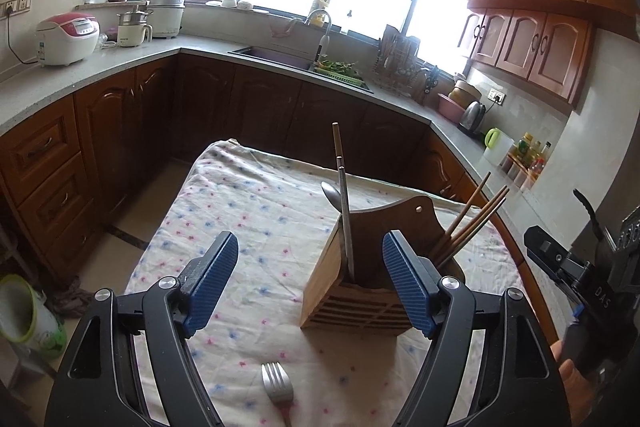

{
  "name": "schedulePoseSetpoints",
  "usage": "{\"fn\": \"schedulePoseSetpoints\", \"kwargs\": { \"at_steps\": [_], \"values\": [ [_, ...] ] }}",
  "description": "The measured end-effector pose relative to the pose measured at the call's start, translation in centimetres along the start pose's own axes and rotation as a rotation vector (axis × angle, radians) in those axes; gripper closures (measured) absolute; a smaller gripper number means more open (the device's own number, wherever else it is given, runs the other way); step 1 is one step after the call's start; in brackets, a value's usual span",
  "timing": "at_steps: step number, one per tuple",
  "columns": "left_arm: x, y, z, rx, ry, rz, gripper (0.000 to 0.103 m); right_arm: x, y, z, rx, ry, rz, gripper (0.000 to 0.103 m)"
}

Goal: Organize utensils
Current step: 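Withdraw both open tools from the holder back over the cloth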

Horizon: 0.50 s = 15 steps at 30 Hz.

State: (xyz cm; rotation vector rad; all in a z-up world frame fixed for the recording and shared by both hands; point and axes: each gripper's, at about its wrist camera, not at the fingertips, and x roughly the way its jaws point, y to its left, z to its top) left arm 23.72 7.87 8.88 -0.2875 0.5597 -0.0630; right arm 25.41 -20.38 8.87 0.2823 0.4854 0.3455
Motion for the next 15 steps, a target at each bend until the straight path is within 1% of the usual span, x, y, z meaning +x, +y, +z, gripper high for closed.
{"fn": "schedulePoseSetpoints", "kwargs": {
  "at_steps": [4, 11, 15],
  "values": [
    [-0.9, 0.0, -0.3, 0.0, -0.006, 0.002, 0.023, -1.0, 0.2, -0.4, -0.002, -0.008, 0.008, 0.013],
    [-2.5, 0.5, -1.1, -0.017, -0.014, 0.0, 0.02, -2.7, 1.1, -0.9, -0.034, -0.027, 0.008, 0.012],
    [-3.4, 0.7, -1.7, -0.026, -0.028, -0.001, 0.02, -3.6, 1.7, -1.3, -0.064, -0.044, 0.007, 0.006]
  ]
}}
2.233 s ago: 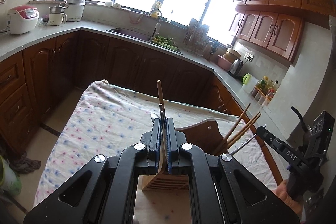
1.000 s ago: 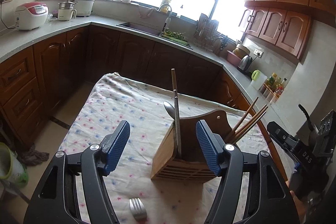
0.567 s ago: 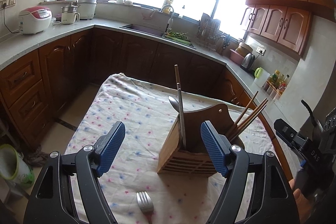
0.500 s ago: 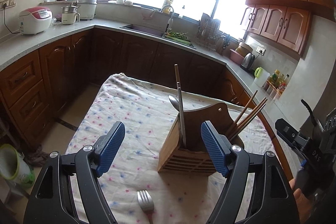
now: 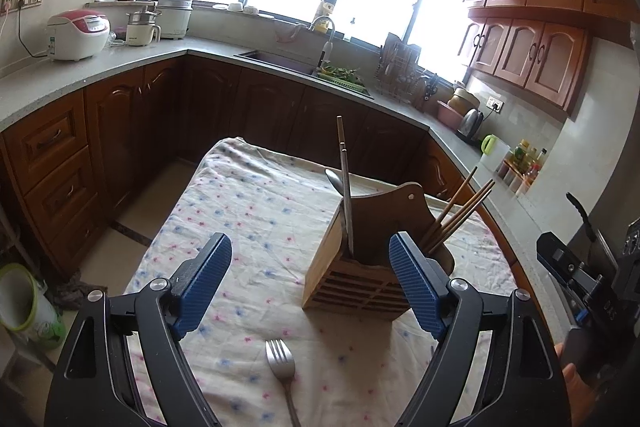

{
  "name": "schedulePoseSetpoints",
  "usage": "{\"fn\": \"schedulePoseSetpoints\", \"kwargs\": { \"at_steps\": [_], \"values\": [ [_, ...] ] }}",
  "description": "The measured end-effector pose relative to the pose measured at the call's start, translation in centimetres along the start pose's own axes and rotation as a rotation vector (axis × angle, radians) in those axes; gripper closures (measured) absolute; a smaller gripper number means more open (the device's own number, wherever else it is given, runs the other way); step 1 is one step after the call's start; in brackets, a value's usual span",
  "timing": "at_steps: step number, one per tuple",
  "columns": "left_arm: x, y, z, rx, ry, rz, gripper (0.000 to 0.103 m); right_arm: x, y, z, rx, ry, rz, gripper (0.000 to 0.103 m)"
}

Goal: Organize utensils
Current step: 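Withdraw both open tools from the holder back over the cloth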

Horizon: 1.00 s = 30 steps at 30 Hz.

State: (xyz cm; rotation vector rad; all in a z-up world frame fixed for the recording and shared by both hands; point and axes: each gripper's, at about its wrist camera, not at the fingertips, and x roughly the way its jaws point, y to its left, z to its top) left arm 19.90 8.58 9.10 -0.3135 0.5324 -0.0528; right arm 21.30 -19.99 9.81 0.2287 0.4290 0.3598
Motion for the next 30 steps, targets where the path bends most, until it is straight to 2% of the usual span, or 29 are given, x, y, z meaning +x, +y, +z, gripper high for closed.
{"fn": "schedulePoseSetpoints", "kwargs": {
  "at_steps": [7, 12, 14, 16, 25, 30],
  "values": [
    [-2.9, -1.0, -0.9, 0.057, -0.088, 0.026, 0.02, -2.7, 1.1, -0.5, -0.061, -0.075, -0.002, 0.0],
    [-4.9, -1.5, -1.3, 0.088, -0.124, 0.021, 0.018, -4.7, 1.6, -0.4, -0.075, -0.121, -0.002, 0.0],
    [-5.5, -1.5, -1.5, 0.082, -0.134, 0.014, 0.005, -5.3, 1.8, -0.5, -0.085, -0.133, -0.003, 0.0],
    [-6.2, -1.3, -1.7, 0.065, -0.151, 0.027, 0.0, -5.8, 2.1, -0.7, -0.094, -0.142, -0.001, 0.0],
    [-7.7, -1.1, -2.6, 0.089, -0.178, 0.066, 0.0, -6.9, 2.9, -1.4, -0.138, -0.157, 0.005, 0.0],
    [-8.9, -0.9, -3.3, 0.07, -0.223, 0.08, 0.0, -8.3, 3.1, -1.2, -0.155, -0.176, 0.008, 0.0]
  ]
}}
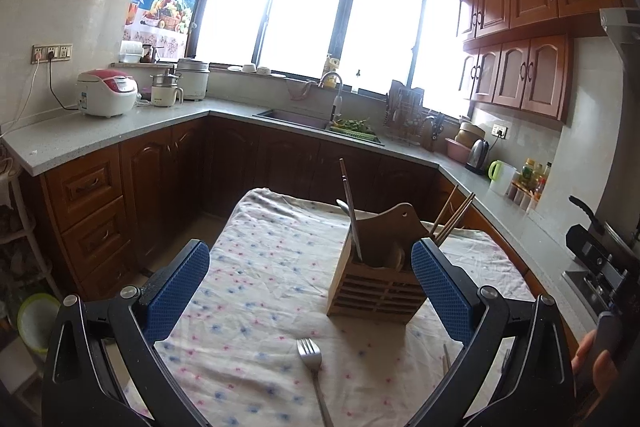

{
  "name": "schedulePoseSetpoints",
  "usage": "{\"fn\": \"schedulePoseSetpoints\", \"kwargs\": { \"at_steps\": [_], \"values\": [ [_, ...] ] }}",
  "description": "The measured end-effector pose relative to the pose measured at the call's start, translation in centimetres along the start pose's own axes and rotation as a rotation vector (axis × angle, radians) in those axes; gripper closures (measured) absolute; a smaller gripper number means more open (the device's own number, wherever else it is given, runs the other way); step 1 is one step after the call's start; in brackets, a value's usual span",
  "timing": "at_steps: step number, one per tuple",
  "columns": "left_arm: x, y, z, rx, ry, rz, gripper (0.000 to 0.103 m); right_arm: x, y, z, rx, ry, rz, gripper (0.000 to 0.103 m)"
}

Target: Organize utensils

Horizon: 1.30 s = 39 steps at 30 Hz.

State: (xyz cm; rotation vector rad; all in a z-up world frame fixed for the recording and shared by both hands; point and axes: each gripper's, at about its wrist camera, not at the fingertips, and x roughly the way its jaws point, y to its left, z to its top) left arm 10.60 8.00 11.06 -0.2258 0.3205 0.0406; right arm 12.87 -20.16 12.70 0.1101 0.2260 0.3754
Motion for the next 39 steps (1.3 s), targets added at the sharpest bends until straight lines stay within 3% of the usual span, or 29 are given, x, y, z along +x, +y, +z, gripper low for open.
{"fn": "schedulePoseSetpoints", "kwargs": {
  "at_steps": [8, 25, 32, 39],
  "values": [
    [-1.8, -0.3, -1.2, 0.036, 0.014, -0.017, 0.0, -3.4, 0.4, 0.0, -0.037, -0.036, -0.001, 0.0],
    [-3.5, -1.9, -10.1, 0.117, 0.097, 0.01, 0.0, -7.4, 0.5, -9.7, -0.109, 0.019, -0.113, 0.0],
    [-4.2, -2.0, -13.1, 0.153, 0.085, 0.045, 0.0, -8.5, 0.5, -12.7, -0.139, 0.016, -0.172, 0.0],
    [-4.4, -2.6, -14.3, 0.173, 0.07, 0.038, 0.0, -8.7, -0.8, -14.4, -0.085, 0.048, -0.189, 0.0]
  ]
}}
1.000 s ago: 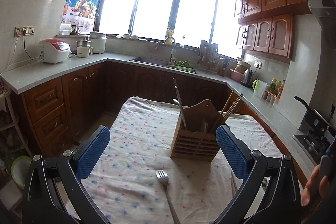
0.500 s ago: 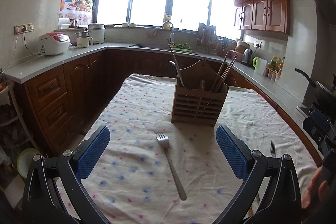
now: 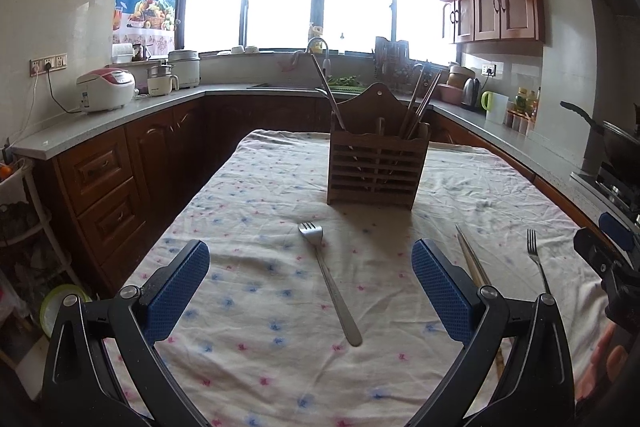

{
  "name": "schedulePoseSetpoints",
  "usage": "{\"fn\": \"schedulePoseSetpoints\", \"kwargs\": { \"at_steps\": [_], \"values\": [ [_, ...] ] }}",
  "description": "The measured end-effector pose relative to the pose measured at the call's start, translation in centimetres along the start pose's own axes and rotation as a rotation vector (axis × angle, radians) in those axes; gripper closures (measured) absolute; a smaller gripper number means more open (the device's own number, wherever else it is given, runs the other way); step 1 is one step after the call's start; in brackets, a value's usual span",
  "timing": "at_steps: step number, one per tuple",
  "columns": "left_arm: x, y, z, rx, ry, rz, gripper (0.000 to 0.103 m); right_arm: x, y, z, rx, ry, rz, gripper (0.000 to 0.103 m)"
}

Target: Organize utensils

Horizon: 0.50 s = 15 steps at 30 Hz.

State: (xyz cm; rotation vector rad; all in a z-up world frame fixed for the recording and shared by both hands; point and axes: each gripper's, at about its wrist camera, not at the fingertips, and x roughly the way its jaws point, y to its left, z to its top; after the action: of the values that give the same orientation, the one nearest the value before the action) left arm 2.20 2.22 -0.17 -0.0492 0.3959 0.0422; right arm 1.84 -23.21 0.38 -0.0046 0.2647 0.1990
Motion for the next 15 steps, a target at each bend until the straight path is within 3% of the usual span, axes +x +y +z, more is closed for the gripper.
{"fn": "schedulePoseSetpoints", "kwargs": {
  "at_steps": [15],
  "values": [
    [-0.41, -0.86, -0.12, 0.041, -0.002, 0.024, 0.0, -0.27, -0.08, -0.52, 0.008, -0.005, -0.001, 0.0]
  ]
}}
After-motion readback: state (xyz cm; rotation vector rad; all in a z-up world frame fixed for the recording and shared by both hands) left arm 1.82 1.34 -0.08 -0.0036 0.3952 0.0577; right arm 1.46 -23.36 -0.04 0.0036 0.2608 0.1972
